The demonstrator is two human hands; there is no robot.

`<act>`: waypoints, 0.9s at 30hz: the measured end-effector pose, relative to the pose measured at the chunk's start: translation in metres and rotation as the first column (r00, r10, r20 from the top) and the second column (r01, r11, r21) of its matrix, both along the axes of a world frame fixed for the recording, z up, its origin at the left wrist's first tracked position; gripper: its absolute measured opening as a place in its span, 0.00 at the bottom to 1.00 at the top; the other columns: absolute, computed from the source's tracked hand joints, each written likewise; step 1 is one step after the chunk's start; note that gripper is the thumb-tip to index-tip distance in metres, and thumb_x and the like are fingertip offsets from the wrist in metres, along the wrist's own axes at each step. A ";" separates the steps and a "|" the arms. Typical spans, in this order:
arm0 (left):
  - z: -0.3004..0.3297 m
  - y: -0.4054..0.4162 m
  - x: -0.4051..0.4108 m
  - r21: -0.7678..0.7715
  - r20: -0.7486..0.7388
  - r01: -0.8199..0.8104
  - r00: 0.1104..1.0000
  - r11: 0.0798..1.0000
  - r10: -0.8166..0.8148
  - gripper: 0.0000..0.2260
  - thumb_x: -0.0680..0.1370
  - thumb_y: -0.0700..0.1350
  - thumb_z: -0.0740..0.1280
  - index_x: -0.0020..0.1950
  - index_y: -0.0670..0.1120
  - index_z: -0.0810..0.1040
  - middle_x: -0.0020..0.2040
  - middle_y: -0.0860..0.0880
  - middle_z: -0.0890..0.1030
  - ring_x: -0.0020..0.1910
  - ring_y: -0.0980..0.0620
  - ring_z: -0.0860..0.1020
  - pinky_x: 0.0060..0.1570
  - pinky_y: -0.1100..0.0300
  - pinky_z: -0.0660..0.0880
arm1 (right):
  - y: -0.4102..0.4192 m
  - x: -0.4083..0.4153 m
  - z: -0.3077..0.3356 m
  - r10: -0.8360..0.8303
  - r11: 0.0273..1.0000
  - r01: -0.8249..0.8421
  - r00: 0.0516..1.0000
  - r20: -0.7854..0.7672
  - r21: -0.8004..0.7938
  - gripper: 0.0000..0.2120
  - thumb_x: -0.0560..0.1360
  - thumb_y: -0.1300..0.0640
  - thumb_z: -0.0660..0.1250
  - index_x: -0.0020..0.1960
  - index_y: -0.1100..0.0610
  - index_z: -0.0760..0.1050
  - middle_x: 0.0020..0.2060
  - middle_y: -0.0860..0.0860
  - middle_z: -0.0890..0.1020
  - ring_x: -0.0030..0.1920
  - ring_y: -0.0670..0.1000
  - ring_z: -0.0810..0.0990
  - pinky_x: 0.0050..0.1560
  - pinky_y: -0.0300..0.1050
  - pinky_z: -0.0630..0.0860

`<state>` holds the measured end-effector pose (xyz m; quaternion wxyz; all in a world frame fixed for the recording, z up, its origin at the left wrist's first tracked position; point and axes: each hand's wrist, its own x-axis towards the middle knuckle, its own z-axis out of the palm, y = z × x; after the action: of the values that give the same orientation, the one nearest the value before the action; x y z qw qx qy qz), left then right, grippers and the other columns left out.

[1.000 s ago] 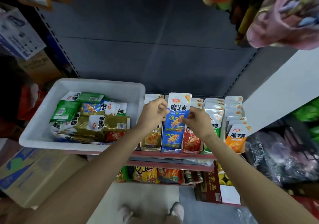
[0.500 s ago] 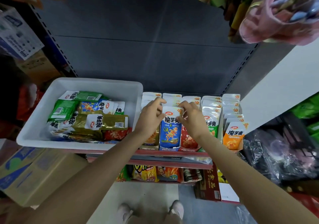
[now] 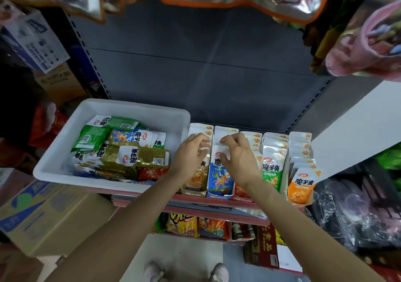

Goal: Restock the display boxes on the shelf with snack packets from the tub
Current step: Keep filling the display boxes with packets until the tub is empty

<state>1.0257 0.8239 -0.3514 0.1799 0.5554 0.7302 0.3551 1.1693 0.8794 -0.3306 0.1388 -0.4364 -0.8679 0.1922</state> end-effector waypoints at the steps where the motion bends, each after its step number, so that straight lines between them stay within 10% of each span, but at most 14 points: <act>1: 0.000 -0.006 -0.008 0.013 0.001 -0.020 1.000 1.000 0.020 0.10 0.77 0.38 0.67 0.57 0.45 0.77 0.53 0.49 0.79 0.46 0.56 0.77 0.47 0.64 0.74 | -0.004 -0.009 0.002 0.027 1.000 -0.028 0.999 -0.027 -0.014 0.14 0.77 0.60 0.63 0.62 0.58 0.71 0.58 0.55 0.69 0.56 0.55 0.73 0.57 0.45 0.73; 16: -0.026 -0.085 -0.169 -0.443 -0.149 -0.347 0.938 0.827 0.314 0.21 0.79 0.40 0.63 0.72 0.41 0.64 0.69 0.40 0.68 0.67 0.43 0.67 0.63 0.56 0.66 | -0.056 -0.189 -0.055 0.352 0.879 -0.233 0.905 0.238 -0.415 0.30 0.75 0.63 0.64 0.74 0.58 0.57 0.68 0.59 0.67 0.66 0.59 0.70 0.66 0.49 0.69; 27: -0.011 -0.097 -0.172 -0.214 0.192 -0.268 0.931 0.939 0.310 0.15 0.81 0.42 0.60 0.67 0.41 0.72 0.59 0.42 0.79 0.58 0.46 0.78 0.54 0.59 0.73 | -0.053 -0.196 -0.056 0.222 0.953 -0.173 0.958 0.182 -0.250 0.16 0.78 0.67 0.54 0.62 0.58 0.73 0.53 0.61 0.81 0.53 0.60 0.80 0.52 0.47 0.76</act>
<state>0.8537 0.7273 -0.3620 0.2567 0.3792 0.8091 0.3684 0.9737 0.8261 -0.3870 -0.0247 -0.3780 -0.8887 0.2583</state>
